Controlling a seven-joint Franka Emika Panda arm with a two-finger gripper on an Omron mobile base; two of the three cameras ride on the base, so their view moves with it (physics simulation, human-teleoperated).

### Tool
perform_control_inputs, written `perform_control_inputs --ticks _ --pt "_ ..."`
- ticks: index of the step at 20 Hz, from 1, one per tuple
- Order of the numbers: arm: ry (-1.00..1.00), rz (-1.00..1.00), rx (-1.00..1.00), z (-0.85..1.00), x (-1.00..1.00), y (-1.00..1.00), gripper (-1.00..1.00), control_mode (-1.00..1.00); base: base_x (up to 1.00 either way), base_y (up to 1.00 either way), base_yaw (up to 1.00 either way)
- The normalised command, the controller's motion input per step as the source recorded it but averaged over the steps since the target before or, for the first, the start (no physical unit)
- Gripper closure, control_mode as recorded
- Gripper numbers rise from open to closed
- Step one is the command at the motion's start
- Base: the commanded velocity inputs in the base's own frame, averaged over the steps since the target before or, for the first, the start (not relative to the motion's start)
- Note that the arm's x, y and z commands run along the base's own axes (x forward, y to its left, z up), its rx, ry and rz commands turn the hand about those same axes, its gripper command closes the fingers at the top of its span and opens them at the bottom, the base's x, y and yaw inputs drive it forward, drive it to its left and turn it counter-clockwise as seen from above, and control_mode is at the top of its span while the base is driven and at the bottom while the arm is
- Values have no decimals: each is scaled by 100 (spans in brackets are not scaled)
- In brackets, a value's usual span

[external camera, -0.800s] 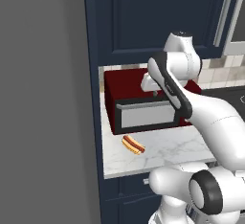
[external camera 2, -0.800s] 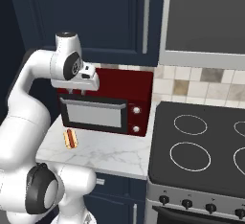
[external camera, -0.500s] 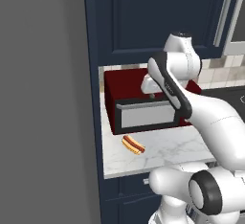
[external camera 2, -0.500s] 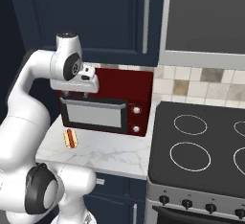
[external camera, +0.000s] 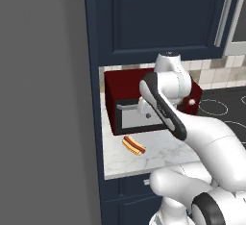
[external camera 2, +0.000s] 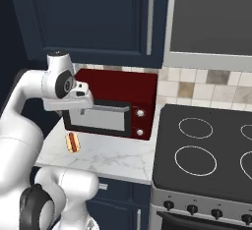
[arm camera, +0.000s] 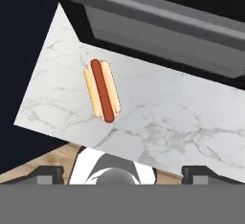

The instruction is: Store the hot dog in the freezer for long-term storage. Close the freezer door after placing the cooked food.

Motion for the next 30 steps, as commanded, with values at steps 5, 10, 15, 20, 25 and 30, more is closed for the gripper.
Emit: perform_control_inputs --ticks 5,10,15,20,25,30 --pt "14 10 -8 -56 -1 28 -100 -100 0 0 0" --pt "9 5 1 -39 0 15 -100 -100 0 0 0" --pt "0 5 2 -34 1 15 -100 -100 0 0 0" --pt "0 1 0 -42 8 6 -100 -100 0 0 0" --pt "0 0 0 -42 20 0 -100 -100 0 0 0" --pt "0 0 0 -46 15 0 -100 -100 0 0 0"
